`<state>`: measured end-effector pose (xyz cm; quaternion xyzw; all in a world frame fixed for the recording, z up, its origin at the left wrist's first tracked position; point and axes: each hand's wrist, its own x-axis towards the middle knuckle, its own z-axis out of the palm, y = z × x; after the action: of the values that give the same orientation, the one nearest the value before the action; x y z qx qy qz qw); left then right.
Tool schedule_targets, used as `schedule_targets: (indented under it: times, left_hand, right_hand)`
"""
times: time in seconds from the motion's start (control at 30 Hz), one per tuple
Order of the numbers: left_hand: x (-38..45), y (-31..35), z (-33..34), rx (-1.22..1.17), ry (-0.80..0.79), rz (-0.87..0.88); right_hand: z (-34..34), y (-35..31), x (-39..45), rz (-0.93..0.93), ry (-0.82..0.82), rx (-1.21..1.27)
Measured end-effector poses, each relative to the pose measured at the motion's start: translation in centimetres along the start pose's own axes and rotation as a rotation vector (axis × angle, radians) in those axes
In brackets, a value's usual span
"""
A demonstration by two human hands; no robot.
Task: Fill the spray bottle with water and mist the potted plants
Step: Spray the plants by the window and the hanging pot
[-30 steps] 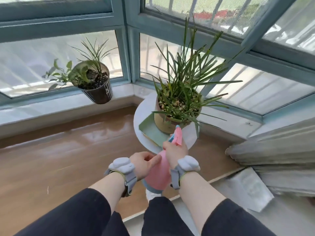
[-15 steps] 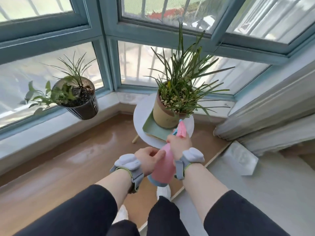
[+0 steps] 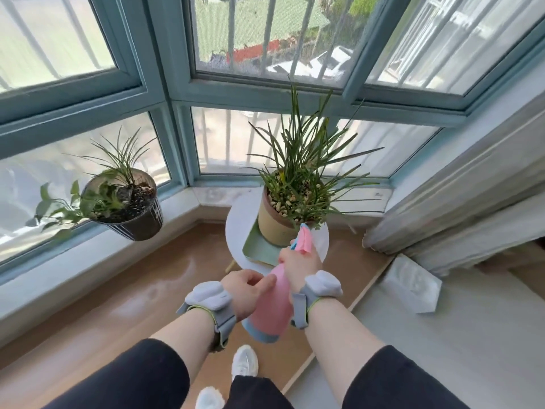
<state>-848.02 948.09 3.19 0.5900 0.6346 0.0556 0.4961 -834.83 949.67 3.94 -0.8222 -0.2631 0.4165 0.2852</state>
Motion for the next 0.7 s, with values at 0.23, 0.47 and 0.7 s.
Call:
schedule_targets:
  times: [0.23,0.47,0.7]
  left_hand:
    - [2.0,0.7,-2.1,0.044,-0.012,0.018]
    - [4.7,0.2,-5.4,0.091,-0.069,0.069]
    - [7.5,-0.3,-11.5,0.182,-0.197,0.218]
  right_hand:
    - [1.3,-1.9,1.6,0.052,0.009,0.007]
    - [3.7,-4.0,2.0,0.108,0.05,0.117]
    - [7.2,-8.4,0.5,0.157,0.238,0.145]
